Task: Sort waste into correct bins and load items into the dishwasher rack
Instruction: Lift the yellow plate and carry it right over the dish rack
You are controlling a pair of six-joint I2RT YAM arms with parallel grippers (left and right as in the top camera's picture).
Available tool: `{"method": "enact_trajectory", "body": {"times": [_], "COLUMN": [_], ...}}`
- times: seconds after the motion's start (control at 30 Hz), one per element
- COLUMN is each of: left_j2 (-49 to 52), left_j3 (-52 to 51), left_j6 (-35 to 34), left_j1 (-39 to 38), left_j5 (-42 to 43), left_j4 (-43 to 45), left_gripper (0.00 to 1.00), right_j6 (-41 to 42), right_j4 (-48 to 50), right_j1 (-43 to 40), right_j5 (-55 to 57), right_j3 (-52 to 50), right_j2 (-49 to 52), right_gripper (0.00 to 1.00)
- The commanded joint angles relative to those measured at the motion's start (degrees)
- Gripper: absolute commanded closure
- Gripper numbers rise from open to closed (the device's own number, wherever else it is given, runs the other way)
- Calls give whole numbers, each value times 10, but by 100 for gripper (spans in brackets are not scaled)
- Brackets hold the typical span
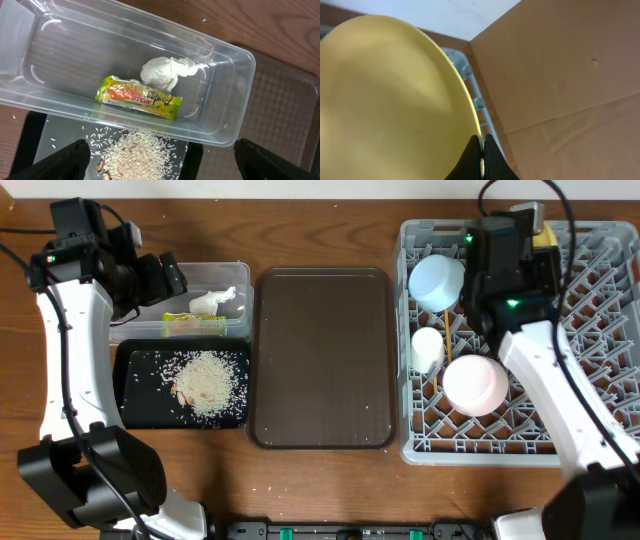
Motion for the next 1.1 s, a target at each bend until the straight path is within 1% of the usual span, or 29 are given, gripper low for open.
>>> {"method": "enact_trajectory", "body": {"times": [0.0, 0.13, 0.27, 0.33, 0.37, 0.4, 0.43, 0.5, 0.53, 0.7, 0.83, 0.97, 1.07], "left_j2": [1, 1, 1, 1, 1, 1, 1, 1, 1, 1, 1, 1, 1], "left_j3": [9, 9, 9, 9, 9, 9, 9, 9, 9, 9, 9, 9, 9], "left_j6": [-5, -5, -5, -5, -5, -5, -5, -5, -5, -5, -5, -5, -5], "left_j1": [2, 2, 2, 2, 2, 2, 2, 2, 2, 2, 2, 2, 2], "left_j5": [-3, -3, -3, -3, -3, -3, -3, -3, -3, -3, -3, -3, -3], "left_j4": [-1, -1, -1, -1, -1, -1, -1, -1, -1, -1, -1, -1, -1], "left_gripper": [5, 5, 5, 5, 5, 5, 5, 5, 5, 5, 5, 5, 5], "right_j6": [24, 25, 35, 36, 42, 47, 49, 48, 48, 48, 48, 48, 64], "right_j4": [3, 5, 5, 5, 5, 6, 7, 13, 16, 29, 31, 32, 31], "right_j1": [-7, -7, -7, -7, -7, -7, -7, -7, -7, 1, 19, 41, 60], "right_j5": [-3, -26, -73, -85, -85, -85, -86, -86, -86, -89, -134, -205, -309], "right_j3": [4, 4, 4, 4, 4, 4, 4, 4, 4, 5, 14, 28, 32], "right_j2": [29, 51, 64, 67, 68, 68, 68, 68, 68, 60, 38, 5, -17], "right_gripper": [99, 99, 99, 97, 89, 76, 71, 53, 50, 50, 49, 47, 46]}}
